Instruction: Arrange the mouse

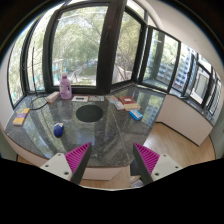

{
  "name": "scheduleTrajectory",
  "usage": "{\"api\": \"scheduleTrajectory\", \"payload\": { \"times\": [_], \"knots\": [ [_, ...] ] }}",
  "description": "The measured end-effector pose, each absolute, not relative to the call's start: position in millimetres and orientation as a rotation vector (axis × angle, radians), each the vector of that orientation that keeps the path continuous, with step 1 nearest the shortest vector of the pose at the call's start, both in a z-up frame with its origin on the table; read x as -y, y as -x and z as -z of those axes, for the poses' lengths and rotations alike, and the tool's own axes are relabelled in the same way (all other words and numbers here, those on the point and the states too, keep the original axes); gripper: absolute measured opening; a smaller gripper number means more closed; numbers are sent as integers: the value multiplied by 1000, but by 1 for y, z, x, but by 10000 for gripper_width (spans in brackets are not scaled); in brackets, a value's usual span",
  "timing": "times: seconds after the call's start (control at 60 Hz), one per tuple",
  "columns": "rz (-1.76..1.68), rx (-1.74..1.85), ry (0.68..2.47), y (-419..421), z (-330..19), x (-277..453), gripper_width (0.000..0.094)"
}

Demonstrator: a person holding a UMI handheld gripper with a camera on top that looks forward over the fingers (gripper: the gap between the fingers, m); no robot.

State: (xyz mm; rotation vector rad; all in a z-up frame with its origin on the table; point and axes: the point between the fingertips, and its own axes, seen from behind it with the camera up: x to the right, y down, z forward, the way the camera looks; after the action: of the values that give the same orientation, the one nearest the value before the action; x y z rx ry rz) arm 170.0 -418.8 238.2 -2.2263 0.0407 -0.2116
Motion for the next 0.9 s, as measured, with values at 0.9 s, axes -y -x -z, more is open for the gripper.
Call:
{"api": "scheduleTrajectory", "payload": {
  "times": [0.9],
  "knots": [
    [-126,70,2237,100,-49,307,855]
  ]
}}
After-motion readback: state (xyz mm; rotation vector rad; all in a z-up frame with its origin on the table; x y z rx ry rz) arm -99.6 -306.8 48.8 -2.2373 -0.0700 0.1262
